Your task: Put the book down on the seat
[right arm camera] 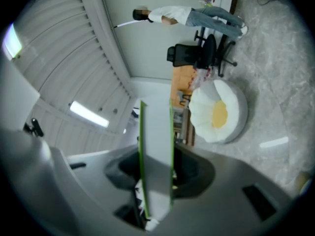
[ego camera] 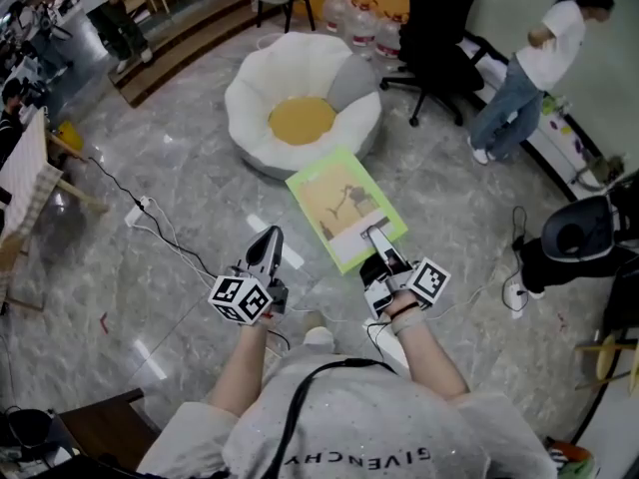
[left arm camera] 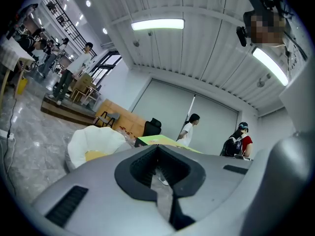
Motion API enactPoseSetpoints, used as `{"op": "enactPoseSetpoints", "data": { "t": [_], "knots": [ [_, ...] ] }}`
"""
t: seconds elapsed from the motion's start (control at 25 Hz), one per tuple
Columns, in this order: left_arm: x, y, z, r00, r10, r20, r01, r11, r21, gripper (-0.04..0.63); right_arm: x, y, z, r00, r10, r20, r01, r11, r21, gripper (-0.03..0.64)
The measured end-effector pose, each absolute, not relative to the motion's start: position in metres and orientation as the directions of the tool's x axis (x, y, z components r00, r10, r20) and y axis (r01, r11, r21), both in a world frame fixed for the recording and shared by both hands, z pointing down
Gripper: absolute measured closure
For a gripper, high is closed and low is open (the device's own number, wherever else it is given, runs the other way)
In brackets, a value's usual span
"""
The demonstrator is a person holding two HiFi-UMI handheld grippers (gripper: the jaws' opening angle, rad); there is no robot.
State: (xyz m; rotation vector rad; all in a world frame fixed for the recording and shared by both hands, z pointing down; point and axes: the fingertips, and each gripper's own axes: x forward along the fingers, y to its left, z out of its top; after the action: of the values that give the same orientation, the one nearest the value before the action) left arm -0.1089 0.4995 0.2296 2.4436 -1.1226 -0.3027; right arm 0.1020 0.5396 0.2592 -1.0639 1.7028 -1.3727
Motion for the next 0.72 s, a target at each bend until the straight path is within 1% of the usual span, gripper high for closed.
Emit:
{"op": "enactPoseSetpoints", "data": {
  "t": [0.4,0.72],
  "knots": [
    [-0.124,0.418,0.24,0.657,-0.754,-0.008,-0.654,-0.575,0.491,0.572,0.093,0.465,0.269,-0.399,-0.917,-0.004,-0.166,0.077,-0.983,0.463],
    [-0.128,0.402,0.244,0.657,-0.754,0.0,-0.651,-0.568,0.504,0.572,0.093,0.446,0.267,-0.381,-0.924,-0.025,-0.123,0.078,-0.989,0.463]
  ]
}}
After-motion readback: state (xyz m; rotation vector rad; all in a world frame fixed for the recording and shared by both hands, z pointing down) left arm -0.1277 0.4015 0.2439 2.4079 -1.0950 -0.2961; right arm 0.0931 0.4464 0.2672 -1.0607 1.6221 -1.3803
